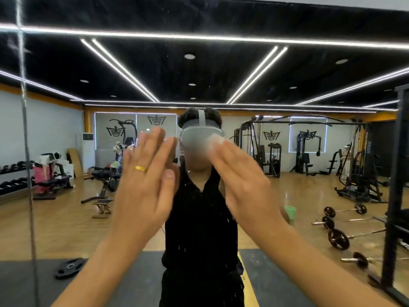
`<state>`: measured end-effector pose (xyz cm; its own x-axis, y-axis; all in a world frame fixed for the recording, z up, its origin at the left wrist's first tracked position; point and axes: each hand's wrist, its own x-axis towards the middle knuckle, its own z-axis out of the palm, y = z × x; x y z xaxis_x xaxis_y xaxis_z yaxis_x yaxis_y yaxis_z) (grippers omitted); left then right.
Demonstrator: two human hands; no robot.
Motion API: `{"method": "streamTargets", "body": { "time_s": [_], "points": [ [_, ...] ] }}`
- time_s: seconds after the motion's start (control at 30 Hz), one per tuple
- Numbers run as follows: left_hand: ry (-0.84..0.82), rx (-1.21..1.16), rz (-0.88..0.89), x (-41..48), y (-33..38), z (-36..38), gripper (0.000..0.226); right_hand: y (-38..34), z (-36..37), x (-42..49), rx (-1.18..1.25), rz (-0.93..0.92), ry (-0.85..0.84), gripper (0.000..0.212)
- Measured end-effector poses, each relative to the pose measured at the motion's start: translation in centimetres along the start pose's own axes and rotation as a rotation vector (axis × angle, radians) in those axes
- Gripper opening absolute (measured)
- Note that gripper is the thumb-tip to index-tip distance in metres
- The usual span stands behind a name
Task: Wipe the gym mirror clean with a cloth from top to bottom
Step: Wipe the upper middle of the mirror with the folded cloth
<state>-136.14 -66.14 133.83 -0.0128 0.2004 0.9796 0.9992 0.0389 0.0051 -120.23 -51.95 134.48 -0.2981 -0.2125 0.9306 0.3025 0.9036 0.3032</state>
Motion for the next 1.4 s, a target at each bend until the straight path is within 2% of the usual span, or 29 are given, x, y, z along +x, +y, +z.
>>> {"method": "streamTargets", "body": {
  "time_s": [0.13, 0.27, 0.37, 0.5, 0.67, 0.8, 1.0, 1.17, 1.3, 1.4],
  "points": [
    [0.012, 0.142, -0.064, 0.8, -4.7, -2.5, 0.058, -0.7, 0.5, -1.8, 0.011, 0.017, 0.025, 0.053],
    [-0.003, 0.265, 0.040, 0.7, -7.0, -2.4, 0.060, -1.0, 1.2, -1.8, -0.011, 0.067, 0.052, 0.062],
    [0.028, 0.278, 0.056, 0.5, -7.2, -1.9, 0.060, -0.4, 1.1, -0.5, -0.063, 0.080, 0.105, 0.063],
    [0.045, 0.295, 0.077, 0.5, -7.4, -1.8, 0.060, 0.8, 0.1, 5.0, -0.070, 0.197, 0.248, 0.042],
    [0.057, 0.303, 0.090, 0.5, -7.7, -1.8, 0.059, -0.7, 0.9, 7.7, -0.072, 0.325, 0.323, 0.046],
    [0.055, 0.308, 0.093, 0.4, -7.9, -1.7, 0.060, -3.6, 2.6, 4.5, -0.046, 0.219, 0.241, 0.046],
    [0.058, 0.309, 0.092, 0.5, -8.0, -1.7, 0.059, -1.8, -0.4, 5.1, -0.096, 0.053, 0.045, 0.040],
    [0.063, 0.290, 0.099, 0.5, -8.1, -1.7, 0.060, -0.3, 0.2, 5.9, -0.191, -0.154, -0.006, 0.043],
    [0.073, 0.284, 0.103, 0.5, -8.3, -1.5, 0.060, 0.2, 1.0, 5.6, -0.182, -0.223, -0.012, 0.046],
    [0.083, 0.282, 0.106, 0.4, -8.2, -1.4, 0.060, 0.8, 0.6, 5.9, -0.270, -0.304, -0.022, 0.046]
  ]
}}
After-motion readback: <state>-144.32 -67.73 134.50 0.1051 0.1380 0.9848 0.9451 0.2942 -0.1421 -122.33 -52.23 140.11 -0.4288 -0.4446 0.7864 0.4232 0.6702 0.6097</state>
